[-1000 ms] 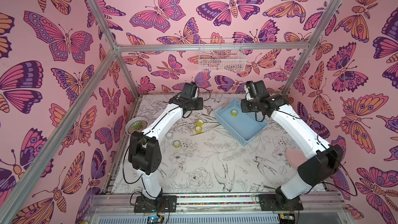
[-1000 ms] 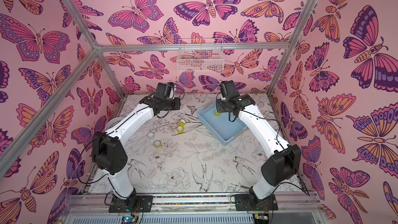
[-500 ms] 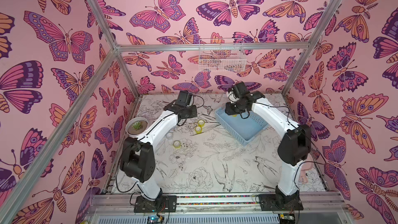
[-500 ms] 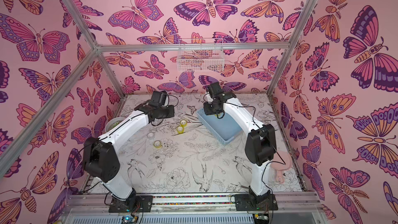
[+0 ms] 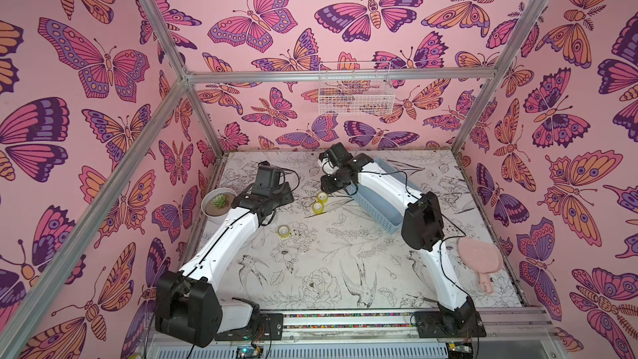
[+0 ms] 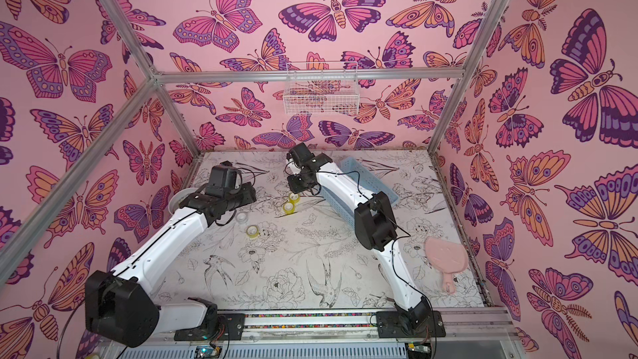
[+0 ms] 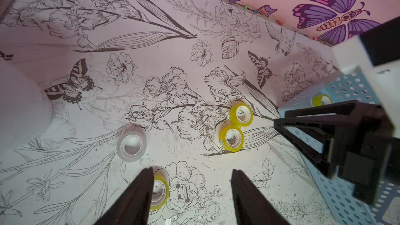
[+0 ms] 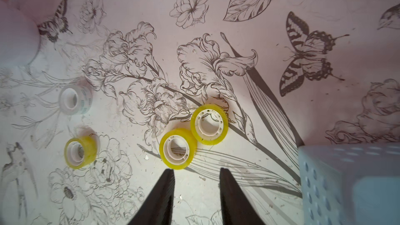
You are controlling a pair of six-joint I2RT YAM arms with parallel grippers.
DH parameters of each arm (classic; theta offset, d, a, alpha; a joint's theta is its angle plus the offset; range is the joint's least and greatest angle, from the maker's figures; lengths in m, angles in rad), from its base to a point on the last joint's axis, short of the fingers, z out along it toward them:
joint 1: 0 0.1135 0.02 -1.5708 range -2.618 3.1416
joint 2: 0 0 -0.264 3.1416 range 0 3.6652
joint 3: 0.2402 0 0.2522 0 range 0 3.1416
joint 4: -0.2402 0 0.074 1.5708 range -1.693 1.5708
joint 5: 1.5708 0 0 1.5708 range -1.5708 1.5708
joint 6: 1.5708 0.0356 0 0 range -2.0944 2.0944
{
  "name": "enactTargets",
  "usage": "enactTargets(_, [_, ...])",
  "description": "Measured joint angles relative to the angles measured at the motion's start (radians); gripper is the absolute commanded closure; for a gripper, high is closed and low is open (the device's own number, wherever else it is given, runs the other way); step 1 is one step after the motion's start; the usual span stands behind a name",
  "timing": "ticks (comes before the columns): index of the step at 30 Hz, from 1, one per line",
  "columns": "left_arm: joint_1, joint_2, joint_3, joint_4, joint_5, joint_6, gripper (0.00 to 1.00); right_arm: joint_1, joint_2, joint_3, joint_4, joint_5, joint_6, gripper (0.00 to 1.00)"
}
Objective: Put the transparent tape into the storage box
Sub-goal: Pick up the tape from the center of the board.
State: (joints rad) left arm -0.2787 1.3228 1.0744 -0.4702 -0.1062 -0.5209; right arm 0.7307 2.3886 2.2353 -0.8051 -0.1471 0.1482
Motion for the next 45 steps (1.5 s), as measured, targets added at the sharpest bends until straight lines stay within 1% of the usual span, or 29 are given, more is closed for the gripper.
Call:
enactTargets(4, [0.0, -0.024, -0.026, 0.003, 0.001, -0.008, 0.27, 0.005, 0.056, 0.0, 0.006, 0.033, -0.019, 0.6])
enactTargets(9, [0.005, -0.027, -0.038, 0.008, 0.005, -0.011, 0.26, 0.005, 0.076, 0.001, 0.017, 0.069, -0.034, 0.61])
enactTargets(16, [0.007, -0.021, -0.038, 0.023, 0.017, -0.011, 0.26, 0.006, 0.107, 0.059, 0.034, 0.087, -0.045, 0.61])
enactTargets(26, [0.011, -0.01, -0.038, 0.026, 0.032, -0.011, 0.26, 0.006, 0.203, 0.098, 0.049, 0.109, -0.053, 0.63])
enactTargets(28, [0.012, -0.008, -0.038, 0.026, 0.032, -0.011, 0.26, 0.007, 0.212, 0.109, 0.048, 0.109, -0.056, 0.65])
enactTargets(30, [0.012, -0.002, -0.038, 0.028, 0.032, -0.011, 0.26, 0.007, 0.212, 0.111, 0.048, 0.109, -0.06, 0.71])
enactTargets(32, [0.012, 0.005, -0.038, 0.028, 0.035, -0.011, 0.26, 0.009, 0.213, 0.111, 0.048, 0.109, -0.065, 0.81])
enactTargets(35, [0.012, 0.013, -0.038, 0.029, 0.039, -0.011, 0.26, 0.01, 0.211, 0.111, 0.046, 0.118, -0.069, 1.0])
enactTargets(45, [0.013, 0.016, -0.038, 0.055, 0.039, 0.006, 0.25, 0.01, 0.191, 0.087, 0.049, 0.124, -0.071, 1.0])
